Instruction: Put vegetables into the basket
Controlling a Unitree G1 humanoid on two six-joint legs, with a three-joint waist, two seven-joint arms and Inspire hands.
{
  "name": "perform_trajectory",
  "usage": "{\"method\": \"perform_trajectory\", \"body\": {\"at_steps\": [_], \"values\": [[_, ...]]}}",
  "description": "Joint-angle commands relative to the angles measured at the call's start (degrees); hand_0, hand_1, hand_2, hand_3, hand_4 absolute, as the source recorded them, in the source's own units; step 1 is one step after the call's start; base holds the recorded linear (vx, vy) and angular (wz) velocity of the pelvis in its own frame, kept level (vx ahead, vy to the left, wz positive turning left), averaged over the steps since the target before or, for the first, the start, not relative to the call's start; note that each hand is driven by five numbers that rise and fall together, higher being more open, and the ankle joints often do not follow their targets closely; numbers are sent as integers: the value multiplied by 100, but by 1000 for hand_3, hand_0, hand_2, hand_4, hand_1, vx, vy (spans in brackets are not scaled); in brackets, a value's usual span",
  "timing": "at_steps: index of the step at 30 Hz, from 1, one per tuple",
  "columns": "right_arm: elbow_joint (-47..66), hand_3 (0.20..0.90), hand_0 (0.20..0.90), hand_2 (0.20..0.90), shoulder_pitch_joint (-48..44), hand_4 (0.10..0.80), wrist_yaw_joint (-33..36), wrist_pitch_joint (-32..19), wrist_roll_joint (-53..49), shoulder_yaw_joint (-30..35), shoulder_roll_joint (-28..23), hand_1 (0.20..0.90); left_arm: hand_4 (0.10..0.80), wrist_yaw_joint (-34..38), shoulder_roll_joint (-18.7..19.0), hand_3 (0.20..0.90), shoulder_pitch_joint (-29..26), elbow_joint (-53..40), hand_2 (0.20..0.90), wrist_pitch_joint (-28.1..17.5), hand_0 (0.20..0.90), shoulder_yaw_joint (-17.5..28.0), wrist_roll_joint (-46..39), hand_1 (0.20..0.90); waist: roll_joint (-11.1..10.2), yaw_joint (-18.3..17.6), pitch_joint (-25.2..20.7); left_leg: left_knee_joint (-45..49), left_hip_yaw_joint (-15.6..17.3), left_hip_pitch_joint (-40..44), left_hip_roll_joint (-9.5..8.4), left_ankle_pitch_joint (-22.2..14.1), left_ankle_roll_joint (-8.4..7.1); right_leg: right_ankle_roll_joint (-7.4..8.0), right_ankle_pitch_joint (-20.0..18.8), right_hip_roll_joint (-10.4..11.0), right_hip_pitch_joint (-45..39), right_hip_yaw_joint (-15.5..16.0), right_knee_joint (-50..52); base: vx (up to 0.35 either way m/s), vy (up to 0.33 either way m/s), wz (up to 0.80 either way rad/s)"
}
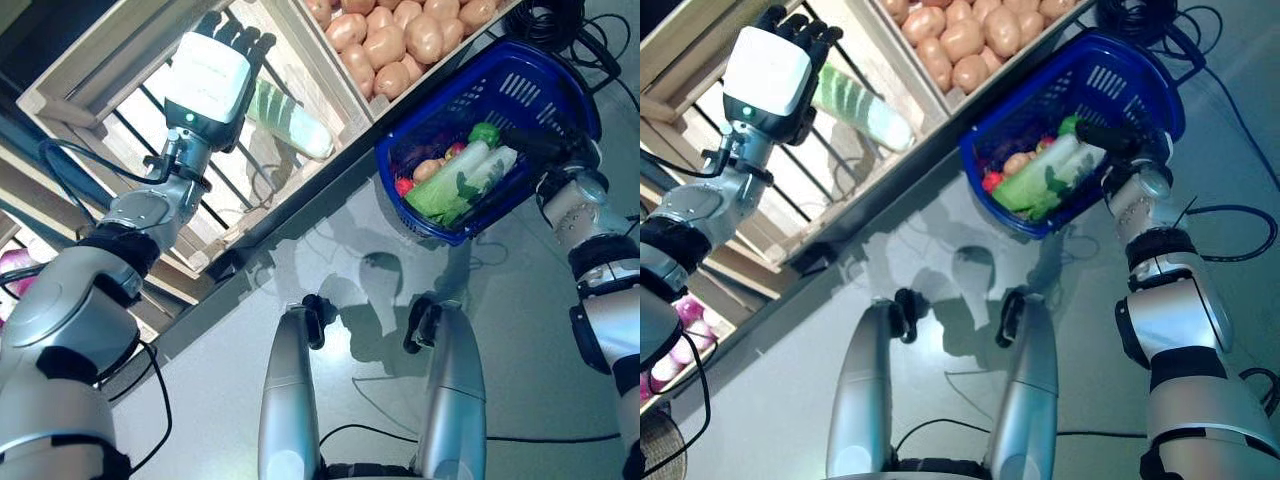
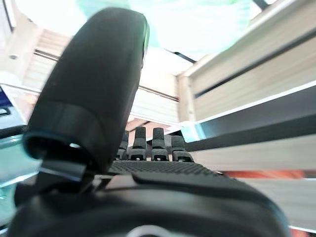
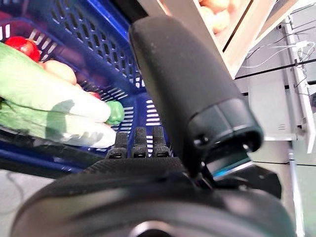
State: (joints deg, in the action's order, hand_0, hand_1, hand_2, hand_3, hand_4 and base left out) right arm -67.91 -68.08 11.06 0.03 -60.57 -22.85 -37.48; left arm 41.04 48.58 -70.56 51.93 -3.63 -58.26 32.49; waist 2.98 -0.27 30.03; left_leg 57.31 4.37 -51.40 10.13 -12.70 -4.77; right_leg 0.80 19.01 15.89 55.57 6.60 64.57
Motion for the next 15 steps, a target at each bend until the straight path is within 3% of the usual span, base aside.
{"method": "perform_trajectory", "body": {"at_steps": [1, 5, 11, 15], "values": [[483, 900, 900, 900, -188, 800, -281, -400, 7, -18, -316, 900, 800, 159, 463, 900, -796, 26, 900, 201, 900, 199, -98, 900, 102, -104, -24, -252, 53, 653, 238, -487, -105, 163, -242, -7, -767, -225, -715, 32, 23, -9], [1616, 900, 900, 900, 209, 800, -330, -795, -374, 109, -256, 900, 800, -218, 544, 900, -891, -67, 900, 379, 900, 170, 82, 900, 37, -198, -23, -166, 96, 498, 301, -536, -114, 184, -300, -3, -623, -247, -742, 12, 31, -11], [3025, 900, 900, 900, 858, 800, -171, -884, -408, 213, -262, 900, 800, -659, 584, 900, -957, -245, 900, 563, 900, 157, -48, 900, -28, -355, -23, 90, 92, 46, 365, -614, -112, 223, -350, 26, -150, -299, -594, -23, 85, -6], [3336, 900, 900, 900, 1182, 800, -123, -969, -399, 335, -322, 900, 800, -902, 581, 900, -963, -370, 900, 692, 900, 154, -20, 900, -62, -402, -23, 221, 94, -227, 377, -664, -91, 273, -415, 63, 125, -286, -564, -28, 70, -6]]}}
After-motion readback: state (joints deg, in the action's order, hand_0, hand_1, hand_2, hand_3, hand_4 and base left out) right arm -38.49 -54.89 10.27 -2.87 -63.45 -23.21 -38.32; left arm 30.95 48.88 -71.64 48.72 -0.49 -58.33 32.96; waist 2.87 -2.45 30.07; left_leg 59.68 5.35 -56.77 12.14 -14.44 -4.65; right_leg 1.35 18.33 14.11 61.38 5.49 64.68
